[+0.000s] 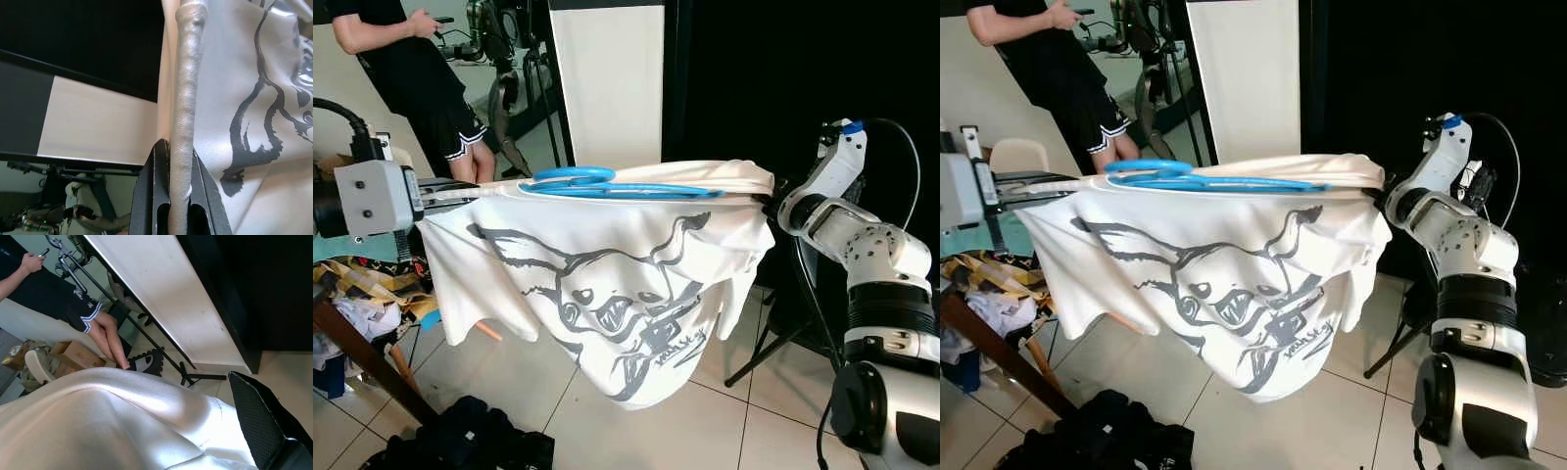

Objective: Hang hanger

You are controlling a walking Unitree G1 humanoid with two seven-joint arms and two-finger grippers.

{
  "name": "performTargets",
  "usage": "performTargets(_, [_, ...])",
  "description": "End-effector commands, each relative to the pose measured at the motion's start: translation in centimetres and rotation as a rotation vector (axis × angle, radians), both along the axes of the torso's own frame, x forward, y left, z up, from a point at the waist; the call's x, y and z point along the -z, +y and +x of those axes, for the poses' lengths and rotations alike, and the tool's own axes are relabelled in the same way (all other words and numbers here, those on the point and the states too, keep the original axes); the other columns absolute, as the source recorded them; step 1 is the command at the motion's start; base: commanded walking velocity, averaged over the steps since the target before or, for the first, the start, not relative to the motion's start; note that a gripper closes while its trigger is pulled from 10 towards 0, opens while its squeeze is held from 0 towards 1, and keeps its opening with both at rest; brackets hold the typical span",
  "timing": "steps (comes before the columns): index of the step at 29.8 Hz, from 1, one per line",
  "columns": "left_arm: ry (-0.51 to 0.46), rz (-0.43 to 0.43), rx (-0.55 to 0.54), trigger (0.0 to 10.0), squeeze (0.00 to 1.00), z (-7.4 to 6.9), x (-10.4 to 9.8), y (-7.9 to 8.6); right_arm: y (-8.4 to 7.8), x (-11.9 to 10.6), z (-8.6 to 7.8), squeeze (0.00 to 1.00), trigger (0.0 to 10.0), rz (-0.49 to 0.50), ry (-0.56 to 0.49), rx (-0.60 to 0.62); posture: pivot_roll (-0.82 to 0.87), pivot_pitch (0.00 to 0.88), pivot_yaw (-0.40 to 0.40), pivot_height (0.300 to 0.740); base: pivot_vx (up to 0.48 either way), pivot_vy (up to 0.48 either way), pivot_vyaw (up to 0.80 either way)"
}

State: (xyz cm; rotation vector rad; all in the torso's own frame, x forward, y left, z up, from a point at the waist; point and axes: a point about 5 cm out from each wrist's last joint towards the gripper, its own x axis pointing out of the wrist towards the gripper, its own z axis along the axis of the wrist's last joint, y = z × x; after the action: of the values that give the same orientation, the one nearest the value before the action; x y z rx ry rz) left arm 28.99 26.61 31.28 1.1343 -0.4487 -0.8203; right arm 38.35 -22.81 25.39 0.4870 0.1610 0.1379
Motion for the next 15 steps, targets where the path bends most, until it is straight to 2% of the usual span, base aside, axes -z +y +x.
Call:
performTargets(1, [-0.018, 0.018, -0.048, 10.0, 0.0, 0.1, -0.2, 0.7, 0.0, -1.4, 0.0, 0.0, 10.0, 0.018, -0.042, -0.001, -0.12, 0.0, 0.059, 0.736, 0.0, 0.0, 0.0])
performTargets(5, [-0.029, 0.067, -0.103, 10.0, 0.0, 0.5, 0.6, 1.0, 0.1, -2.1, -0.1, 0.0, 10.0, 0.021, -0.058, -0.005, -0.12, 0.0, 0.059, 0.736, 0.0, 0.0, 0.0])
performTargets(8, [-0.064, 0.064, -0.147, 10.0, 0.0, 1.0, 0.9, 1.0, 0.5, -2.7, -0.1, 0.0, 10.0, 0.026, -0.077, -0.017, -0.12, 0.0, 0.059, 0.736, 0.0, 0.0, 0.0])
performTargets(12, [-0.182, -0.04, -0.195, 10.0, 0.0, 1.9, 1.3, -0.4, 2.3, -3.5, -0.1, 0.0, 10.0, 0.037, -0.102, -0.073, -0.11, 0.0, 0.057, 0.736, 0.0, 0.0, 0.0])
performTargets(13, [-0.182, -0.04, -0.195, 10.0, 0.0, 1.9, 1.3, -0.4, 2.3, -3.5, -0.1, 0.0, 10.0, 0.037, -0.102, -0.073, -0.11, 0.0, 0.057, 0.736, 0.0, 0.0, 0.0])
performTargets(15, [-0.213, -0.135, -0.216, 10.0, 0.0, 2.5, 1.9, -1.5, 3.7, -3.6, -0.1, 0.0, 10.0, 0.047, -0.102, -0.117, -0.11, 0.0, 0.053, 0.736, 0.0, 0.0, 0.0])
